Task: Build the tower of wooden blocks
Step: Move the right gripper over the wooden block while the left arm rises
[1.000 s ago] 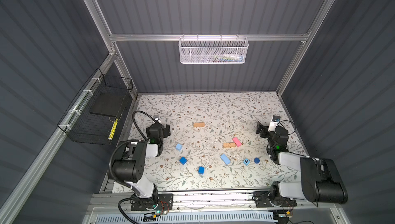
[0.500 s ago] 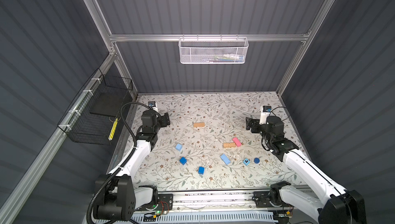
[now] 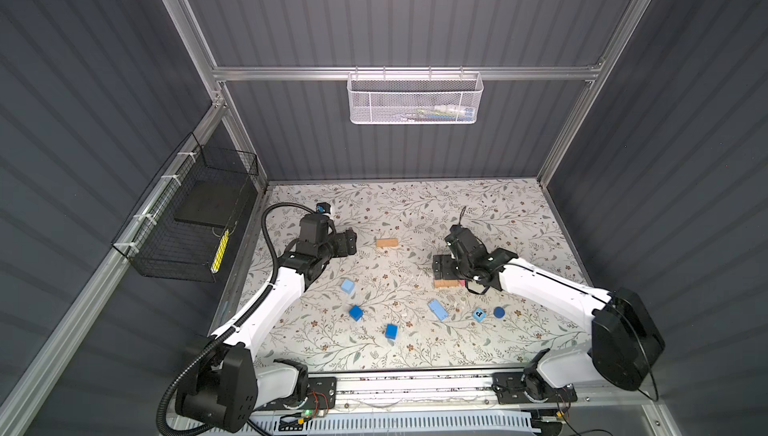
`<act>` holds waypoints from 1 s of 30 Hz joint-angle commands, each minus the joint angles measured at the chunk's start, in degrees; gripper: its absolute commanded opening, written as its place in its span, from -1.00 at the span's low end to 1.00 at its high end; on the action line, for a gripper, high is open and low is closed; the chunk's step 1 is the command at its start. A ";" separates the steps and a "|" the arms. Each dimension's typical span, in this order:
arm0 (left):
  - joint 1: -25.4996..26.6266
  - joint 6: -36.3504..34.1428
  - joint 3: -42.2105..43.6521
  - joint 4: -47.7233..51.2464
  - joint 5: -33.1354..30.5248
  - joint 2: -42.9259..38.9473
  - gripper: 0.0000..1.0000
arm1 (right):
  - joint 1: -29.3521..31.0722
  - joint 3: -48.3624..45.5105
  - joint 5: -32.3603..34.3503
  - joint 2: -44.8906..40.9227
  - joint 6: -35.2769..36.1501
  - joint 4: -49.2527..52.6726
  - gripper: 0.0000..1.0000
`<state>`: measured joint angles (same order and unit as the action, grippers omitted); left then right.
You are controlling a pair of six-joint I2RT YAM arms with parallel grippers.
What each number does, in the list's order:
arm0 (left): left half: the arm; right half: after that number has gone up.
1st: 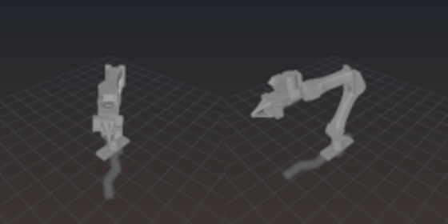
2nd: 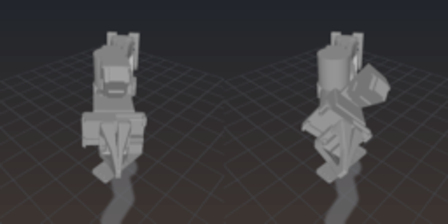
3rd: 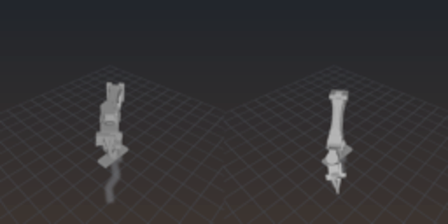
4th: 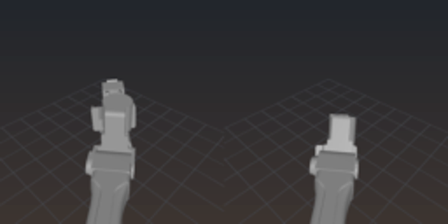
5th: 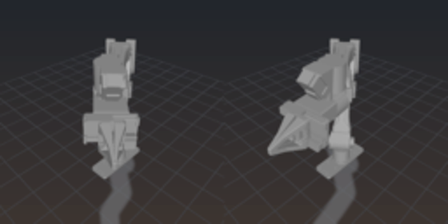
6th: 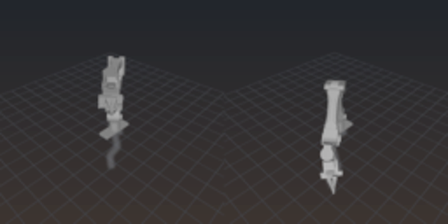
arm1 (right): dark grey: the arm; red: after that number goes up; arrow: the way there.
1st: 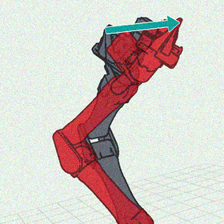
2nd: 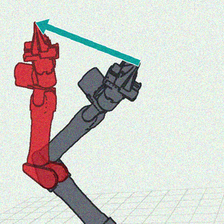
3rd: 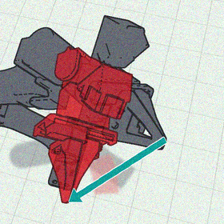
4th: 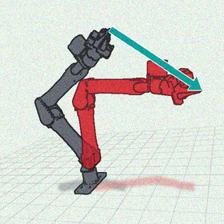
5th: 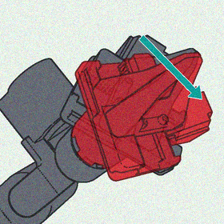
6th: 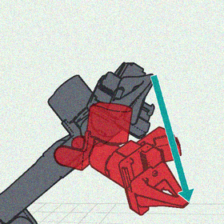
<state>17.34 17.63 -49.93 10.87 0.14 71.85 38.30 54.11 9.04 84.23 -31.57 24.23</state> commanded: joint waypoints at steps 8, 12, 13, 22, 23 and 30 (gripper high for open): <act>0.32 1.62 -0.53 2.17 3.10 -0.08 0.75 | 0.83 1.74 0.01 6.28 -6.73 4.62 0.86; 0.33 1.71 -1.12 2.55 3.70 1.46 0.76 | 0.86 3.00 -0.95 8.92 -6.71 4.40 0.86; 0.32 1.71 -1.30 2.57 3.93 1.75 0.76 | 0.73 3.30 -0.77 9.54 -6.84 4.55 0.87; 0.32 1.88 -1.24 2.38 4.69 2.48 0.77 | -0.51 2.74 -2.13 12.19 -7.76 2.80 0.89; 0.32 1.88 -1.36 2.39 4.74 2.54 0.77 | -0.70 2.61 -2.55 12.36 -7.88 2.45 0.89; 0.37 1.99 -1.73 2.49 4.79 3.20 0.78 | -1.57 2.67 -3.79 13.56 -7.71 1.09 0.90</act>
<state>17.39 18.76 -49.93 12.43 4.10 74.28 37.08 56.38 5.96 96.18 -38.63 25.78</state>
